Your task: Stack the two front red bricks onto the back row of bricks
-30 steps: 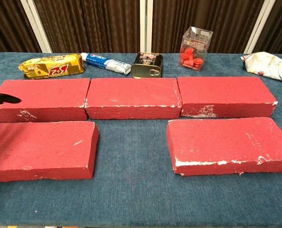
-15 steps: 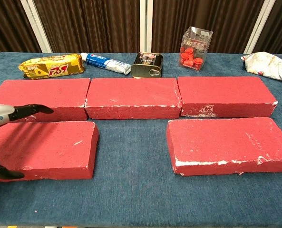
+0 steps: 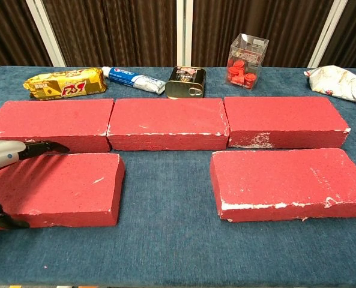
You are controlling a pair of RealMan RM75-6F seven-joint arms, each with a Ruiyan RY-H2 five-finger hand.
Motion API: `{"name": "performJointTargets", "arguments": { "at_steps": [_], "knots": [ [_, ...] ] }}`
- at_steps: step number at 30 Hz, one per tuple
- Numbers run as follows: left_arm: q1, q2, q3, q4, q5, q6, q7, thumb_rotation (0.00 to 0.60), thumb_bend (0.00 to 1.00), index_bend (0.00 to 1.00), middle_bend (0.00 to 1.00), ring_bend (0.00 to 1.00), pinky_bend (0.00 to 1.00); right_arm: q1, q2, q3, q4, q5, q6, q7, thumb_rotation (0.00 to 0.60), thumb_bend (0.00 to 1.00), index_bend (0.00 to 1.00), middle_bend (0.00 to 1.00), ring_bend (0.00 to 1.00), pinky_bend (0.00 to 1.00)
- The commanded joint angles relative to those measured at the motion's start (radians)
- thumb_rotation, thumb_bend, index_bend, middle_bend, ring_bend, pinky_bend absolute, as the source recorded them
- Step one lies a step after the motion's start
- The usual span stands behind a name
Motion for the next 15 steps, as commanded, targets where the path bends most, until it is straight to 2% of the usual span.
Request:
{"name": "performJointTargets", "arguments": {
  "at_steps": [1, 9, 15],
  "knots": [
    [-0.010, 0.001, 0.000, 0.007, -0.011, -0.008, -0.010, 0.600, 0.00, 0.00, 0.00, 0.00, 0.00, 0.000, -0.001, 0.001, 0.001, 0.000, 0.000, 0.000, 0.600, 0.00, 0.00, 0.00, 0.00, 0.00],
    [-0.032, 0.012, 0.009, 0.006, -0.009, -0.031, -0.041, 0.600, 0.00, 0.00, 0.01, 0.00, 0.00, -0.001, -0.006, 0.002, 0.004, 0.002, 0.003, -0.002, 0.600, 0.00, 0.00, 0.00, 0.00, 0.00],
    [-0.046, 0.022, 0.010, -0.008, -0.030, -0.040, -0.056, 0.600, 0.00, 0.00, 0.08, 0.00, 0.00, -0.002, -0.007, 0.004, 0.005, 0.006, 0.004, -0.002, 0.600, 0.00, 0.00, 0.00, 0.00, 0.00]
  ]
}}
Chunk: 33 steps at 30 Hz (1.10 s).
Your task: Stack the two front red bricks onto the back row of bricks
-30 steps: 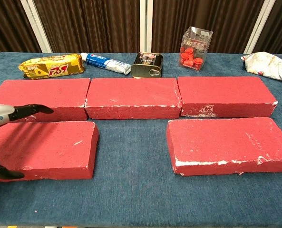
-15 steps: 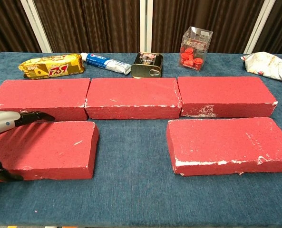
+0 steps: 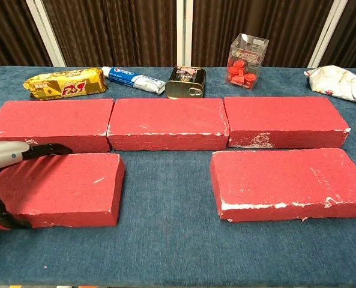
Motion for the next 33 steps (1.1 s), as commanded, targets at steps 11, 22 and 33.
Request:
{"name": "performJointTargets", "arguments": {
  "at_steps": [11, 22, 33],
  "knots": [
    [-0.018, 0.010, 0.013, -0.013, -0.001, 0.021, -0.001, 0.600, 0.00, 0.00, 0.17, 0.00, 0.00, -0.004, 0.000, 0.005, -0.003, 0.009, 0.006, -0.002, 0.600, 0.00, 0.00, 0.00, 0.00, 0.00],
    [0.003, 0.085, 0.028, -0.115, 0.094, 0.103, -0.016, 0.600, 0.03, 0.00, 0.18, 0.00, 0.00, -0.006, 0.002, 0.010, -0.002, 0.013, 0.011, -0.004, 0.600, 0.00, 0.00, 0.00, 0.00, 0.00],
    [-0.120, 0.246, -0.151, -0.137, -0.047, 0.023, -0.101, 0.600, 0.03, 0.00, 0.18, 0.00, 0.00, -0.005, 0.003, 0.012, -0.010, 0.011, 0.015, -0.024, 0.600, 0.01, 0.00, 0.00, 0.00, 0.00]
  ]
}}
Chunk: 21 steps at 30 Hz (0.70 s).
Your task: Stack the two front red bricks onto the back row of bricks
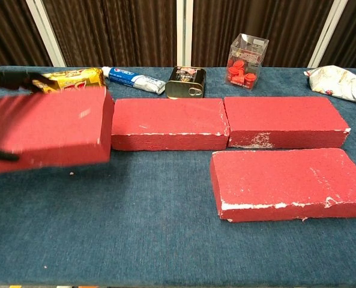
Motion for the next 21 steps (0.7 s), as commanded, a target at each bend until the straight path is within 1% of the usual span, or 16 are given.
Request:
{"name": "performJointTargets", "arguments": {
  "at_steps": [1, 4, 8, 10, 13, 17, 21],
  "knots": [
    [-0.069, 0.034, -0.070, 0.014, -0.075, -0.046, -0.008, 0.600, 0.03, 0.00, 0.18, 0.00, 0.00, 0.001, -0.003, 0.000, 0.001, 0.003, -0.004, -0.003, 0.600, 0.01, 0.00, 0.00, 0.00, 0.00],
    [-0.135, 0.032, -0.108, 0.050, -0.141, -0.101, 0.002, 0.600, 0.02, 0.00, 0.18, 0.00, 0.00, 0.003, -0.007, -0.002, 0.006, 0.007, -0.011, -0.007, 0.600, 0.01, 0.00, 0.00, 0.00, 0.00],
    [-0.211, 0.013, -0.129, 0.108, -0.214, -0.190, -0.001, 0.600, 0.02, 0.00, 0.18, 0.00, 0.00, 0.003, -0.007, -0.003, 0.008, 0.012, -0.017, -0.007, 0.600, 0.01, 0.00, 0.00, 0.00, 0.00],
    [-0.243, -0.001, -0.130, 0.142, -0.230, -0.234, -0.009, 0.600, 0.02, 0.00, 0.18, 0.00, 0.00, 0.003, -0.006, -0.002, 0.006, 0.014, -0.017, -0.007, 0.600, 0.01, 0.00, 0.00, 0.00, 0.00],
    [-0.291, -0.045, -0.130, 0.219, -0.241, -0.284, -0.021, 0.600, 0.02, 0.00, 0.18, 0.00, 0.00, 0.004, -0.001, -0.003, -0.003, 0.009, -0.016, -0.011, 0.600, 0.01, 0.00, 0.00, 0.00, 0.00],
    [-0.330, -0.097, -0.134, 0.305, -0.260, -0.325, -0.057, 0.600, 0.03, 0.00, 0.18, 0.00, 0.00, 0.004, 0.003, -0.005, -0.019, 0.001, -0.012, -0.021, 0.600, 0.01, 0.00, 0.00, 0.00, 0.00],
    [-0.360, -0.130, -0.126, 0.381, -0.284, -0.360, -0.082, 0.600, 0.02, 0.00, 0.18, 0.00, 0.00, 0.005, 0.007, -0.005, -0.032, -0.007, -0.007, -0.034, 0.600, 0.01, 0.00, 0.00, 0.00, 0.00]
  ]
}}
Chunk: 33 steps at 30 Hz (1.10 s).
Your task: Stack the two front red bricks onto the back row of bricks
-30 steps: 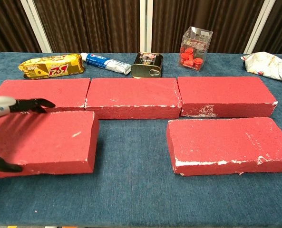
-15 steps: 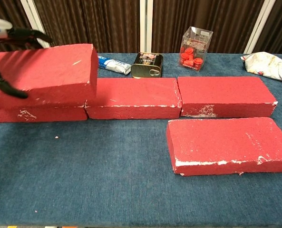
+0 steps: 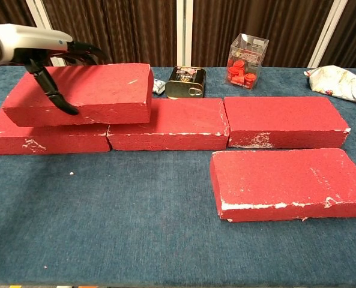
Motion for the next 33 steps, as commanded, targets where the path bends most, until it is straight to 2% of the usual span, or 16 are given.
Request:
{"name": "performJointTargets", "arguments": {
  "at_steps": [1, 12, 21, 33],
  "knots": [
    [-0.036, -0.039, 0.005, 0.069, -0.033, -0.045, -0.037, 0.600, 0.02, 0.00, 0.18, 0.00, 0.00, 0.000, 0.001, -0.001, -0.006, -0.006, 0.005, -0.010, 0.600, 0.01, 0.00, 0.00, 0.00, 0.00],
    [-0.064, -0.086, 0.049, 0.169, -0.047, -0.073, -0.078, 0.600, 0.03, 0.00, 0.18, 0.00, 0.00, 0.009, -0.002, 0.000, -0.021, -0.010, -0.001, -0.024, 0.600, 0.01, 0.00, 0.00, 0.00, 0.00],
    [-0.101, -0.071, 0.065, 0.145, -0.112, -0.038, -0.040, 0.600, 0.03, 0.00, 0.18, 0.00, 0.00, 0.010, 0.000, 0.001, -0.022, -0.010, 0.000, -0.021, 0.600, 0.01, 0.00, 0.00, 0.00, 0.00],
    [-0.118, -0.080, 0.091, 0.157, -0.104, -0.046, -0.049, 0.600, 0.03, 0.00, 0.18, 0.00, 0.00, 0.009, 0.005, 0.003, -0.028, -0.007, 0.002, -0.024, 0.600, 0.01, 0.00, 0.00, 0.00, 0.00]
  ]
}}
